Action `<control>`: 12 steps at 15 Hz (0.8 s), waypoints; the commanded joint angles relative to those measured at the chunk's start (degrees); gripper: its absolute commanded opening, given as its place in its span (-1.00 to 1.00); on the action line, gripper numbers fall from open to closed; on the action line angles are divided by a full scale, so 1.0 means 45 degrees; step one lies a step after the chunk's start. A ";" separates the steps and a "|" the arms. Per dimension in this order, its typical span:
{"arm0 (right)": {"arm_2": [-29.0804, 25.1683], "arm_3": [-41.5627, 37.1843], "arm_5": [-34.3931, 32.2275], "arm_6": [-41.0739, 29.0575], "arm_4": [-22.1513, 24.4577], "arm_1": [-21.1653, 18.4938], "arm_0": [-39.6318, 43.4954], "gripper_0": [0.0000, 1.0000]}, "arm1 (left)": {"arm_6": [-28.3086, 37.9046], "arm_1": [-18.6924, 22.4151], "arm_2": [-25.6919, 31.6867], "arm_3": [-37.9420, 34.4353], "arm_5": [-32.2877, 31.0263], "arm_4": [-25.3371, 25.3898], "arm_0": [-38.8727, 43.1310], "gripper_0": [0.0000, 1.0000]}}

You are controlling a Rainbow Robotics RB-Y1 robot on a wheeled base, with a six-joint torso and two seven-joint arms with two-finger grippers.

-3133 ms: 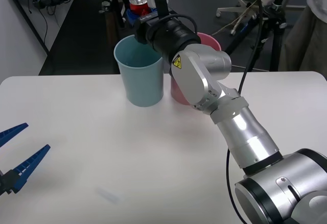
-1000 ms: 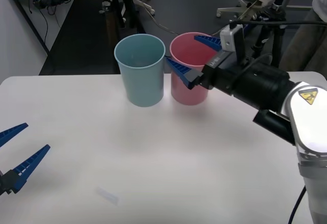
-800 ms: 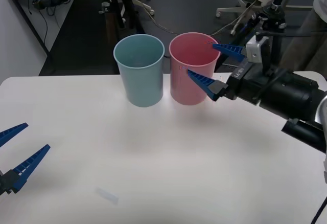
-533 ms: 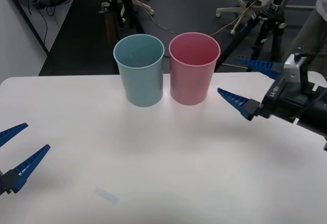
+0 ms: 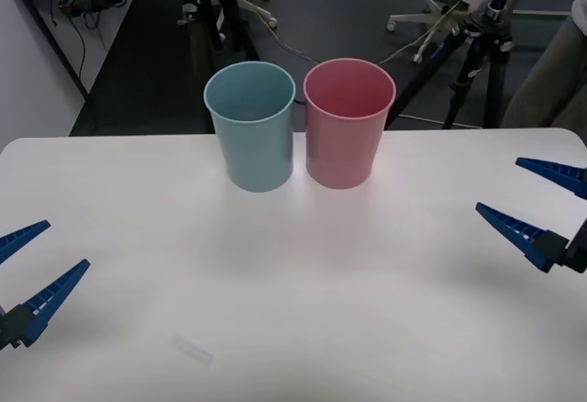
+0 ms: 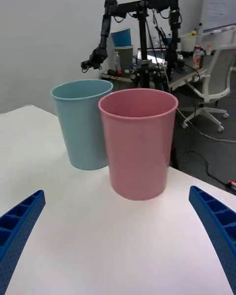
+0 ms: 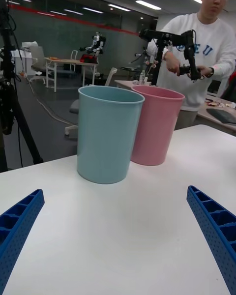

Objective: Grasp the object on the table and drop it into the matching bin: aluminum can to the light blue bin, PET bottle to the pink bin.

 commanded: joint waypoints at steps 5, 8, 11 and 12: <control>-0.0680 0.1288 0.0007 0.0894 -0.1865 -0.0649 0.1603 1.00 | 0.0000 0.0000 0.0000 0.0001 0.0000 0.0000 0.0001 1.00; -0.0915 0.1445 0.0007 0.1187 -0.1885 -0.0649 0.1779 1.00 | 0.0000 0.0000 0.0000 0.0001 0.0000 0.0000 0.0001 1.00; -0.1012 0.1445 0.0007 0.1226 -0.1885 -0.0649 0.1877 1.00 | 0.0000 0.0000 0.0000 0.0001 0.0000 0.0000 0.0001 1.00; -0.1012 0.1445 0.0007 0.1226 -0.1885 -0.0649 0.1877 1.00 | 0.0000 0.0000 0.0000 0.0001 0.0000 0.0000 0.0001 1.00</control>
